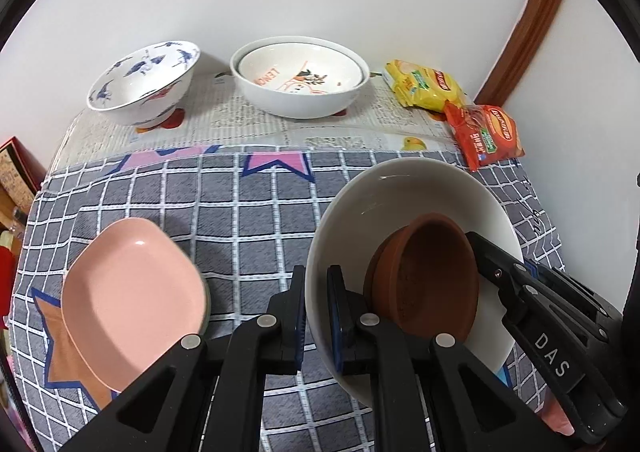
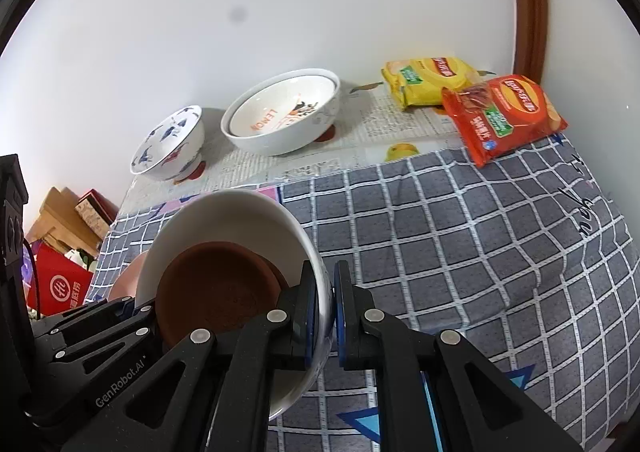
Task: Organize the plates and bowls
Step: 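Lift the white bowl with both grippers and carry it toward the plate stack, then lower the white bowl onto the pink plate stack with both grippers, then open both grippers and pull them back from the stack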
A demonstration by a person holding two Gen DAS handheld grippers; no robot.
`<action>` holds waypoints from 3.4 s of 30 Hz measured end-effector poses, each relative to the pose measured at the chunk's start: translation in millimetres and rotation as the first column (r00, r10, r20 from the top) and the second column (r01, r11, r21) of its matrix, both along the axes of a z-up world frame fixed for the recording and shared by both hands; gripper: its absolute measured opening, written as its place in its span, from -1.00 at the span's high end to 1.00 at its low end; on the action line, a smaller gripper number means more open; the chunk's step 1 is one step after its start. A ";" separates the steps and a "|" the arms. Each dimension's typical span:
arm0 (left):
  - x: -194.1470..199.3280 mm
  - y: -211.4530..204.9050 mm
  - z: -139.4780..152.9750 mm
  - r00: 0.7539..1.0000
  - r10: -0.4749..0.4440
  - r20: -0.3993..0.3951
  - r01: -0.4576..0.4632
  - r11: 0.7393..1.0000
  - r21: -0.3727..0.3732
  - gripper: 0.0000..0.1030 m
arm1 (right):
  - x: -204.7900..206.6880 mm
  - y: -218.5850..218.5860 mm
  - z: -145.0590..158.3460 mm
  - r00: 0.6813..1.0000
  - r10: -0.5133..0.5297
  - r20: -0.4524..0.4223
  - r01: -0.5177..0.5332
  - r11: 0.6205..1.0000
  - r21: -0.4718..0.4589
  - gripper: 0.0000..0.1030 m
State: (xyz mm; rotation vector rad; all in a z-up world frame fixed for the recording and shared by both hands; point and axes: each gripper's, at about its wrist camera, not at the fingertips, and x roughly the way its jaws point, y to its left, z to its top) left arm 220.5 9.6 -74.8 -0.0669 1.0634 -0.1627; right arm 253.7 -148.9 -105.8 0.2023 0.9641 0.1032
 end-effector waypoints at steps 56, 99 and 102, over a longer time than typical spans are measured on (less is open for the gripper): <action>-9.9 193.2 -55.6 0.955 0.278 -0.099 -0.279 0.960 0.010 0.80 | 28.0 203.8 -67.0 0.950 0.291 -0.111 -0.290 0.957 0.021 0.83; -28.8 188.5 -36.7 0.963 0.266 -0.053 -0.266 0.964 -0.001 0.67 | 16.4 189.4 -58.5 0.940 0.328 -0.098 -0.329 0.944 0.005 0.68; -38.7 183.5 -28.1 0.964 0.263 -0.034 -0.263 0.965 0.005 0.62 | 6.1 185.2 -50.6 0.938 0.336 -0.086 -0.337 0.941 -0.005 0.64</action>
